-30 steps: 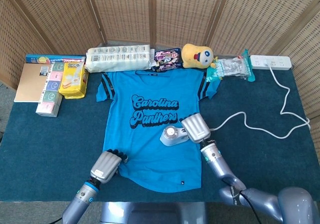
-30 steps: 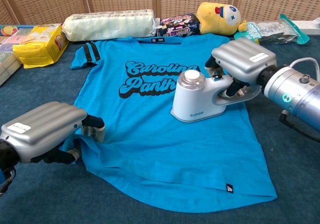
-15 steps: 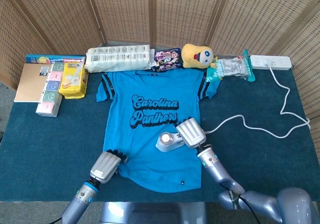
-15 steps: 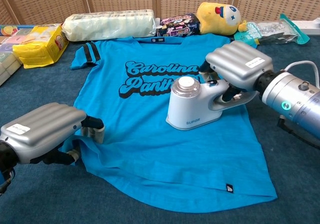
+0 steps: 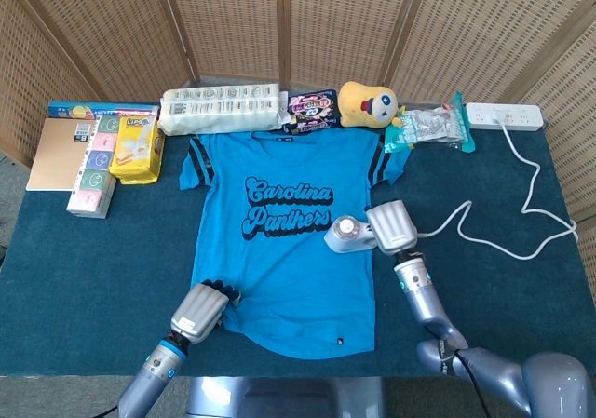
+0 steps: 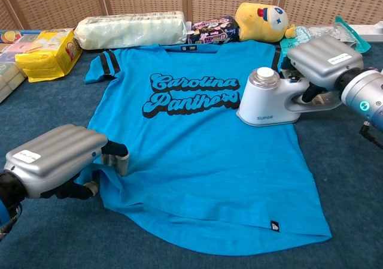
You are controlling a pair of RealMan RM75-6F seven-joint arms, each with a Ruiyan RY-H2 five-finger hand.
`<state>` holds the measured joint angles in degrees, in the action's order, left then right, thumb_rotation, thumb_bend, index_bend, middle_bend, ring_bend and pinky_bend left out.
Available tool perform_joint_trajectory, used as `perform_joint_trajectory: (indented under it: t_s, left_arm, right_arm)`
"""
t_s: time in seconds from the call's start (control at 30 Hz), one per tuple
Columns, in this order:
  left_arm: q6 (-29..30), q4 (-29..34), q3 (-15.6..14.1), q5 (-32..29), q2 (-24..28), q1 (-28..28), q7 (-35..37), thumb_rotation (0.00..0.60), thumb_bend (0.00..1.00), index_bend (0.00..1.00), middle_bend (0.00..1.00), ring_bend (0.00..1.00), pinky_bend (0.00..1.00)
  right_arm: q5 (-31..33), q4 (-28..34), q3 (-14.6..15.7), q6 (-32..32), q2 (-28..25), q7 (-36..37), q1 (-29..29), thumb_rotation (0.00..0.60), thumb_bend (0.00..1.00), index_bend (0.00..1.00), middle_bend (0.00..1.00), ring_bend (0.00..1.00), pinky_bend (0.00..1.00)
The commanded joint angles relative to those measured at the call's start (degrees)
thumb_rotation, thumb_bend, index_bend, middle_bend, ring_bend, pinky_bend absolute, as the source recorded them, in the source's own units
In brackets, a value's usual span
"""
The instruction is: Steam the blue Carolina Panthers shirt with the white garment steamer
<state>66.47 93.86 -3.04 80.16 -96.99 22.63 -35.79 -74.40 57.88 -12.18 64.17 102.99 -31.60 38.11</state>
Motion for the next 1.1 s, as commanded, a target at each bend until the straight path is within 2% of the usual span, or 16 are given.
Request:
perform_joint_trajectory:
  t_s: [0.03, 0.2, 0.7, 1.1]
  left_arm:
    - [0.05, 0.07, 0.01, 0.0, 0.08, -0.03, -0.08, 0.6, 0.6, 0.47, 0.49, 0.42, 0.46]
    - [0.13, 0.13, -0.03, 0.04, 0.18, -0.08, -0.07, 0.6, 0.6, 0.47, 0.49, 0.42, 0.46]
    - [-0.03, -0.17, 0.08, -0.04, 0.25, -0.04, 0.43, 0.6, 0.6, 0.47, 0.49, 0.42, 0.46]
    - [-0.05, -0.34, -0.1, 0.21, 0.41, -0.1, 0.91, 0.6, 0.6, 0.47, 0.49, 0.42, 0.46]
  right_arm:
    - [1.43, -1.52, -0.88, -0.57, 0.82, -0.85, 0.18, 0.6, 0.29, 0.74, 0.72, 0.73, 0.68]
    - [2.26, -2.51, -1.46, -0.61, 1.87, -1.45, 0.75, 0.6, 0.29, 0.74, 0.72, 0.73, 0.68]
    - [0.53, 2.13, -0.42, 0.76, 3.33, -2.83, 1.77, 0.6, 0.28, 0.74, 0.72, 0.73, 0.68]
    - [0.8, 1.99, -0.56, 1.04, 6.22, -3.48, 2.49, 0.6, 0.28, 0.74, 0.72, 0.74, 0.69]
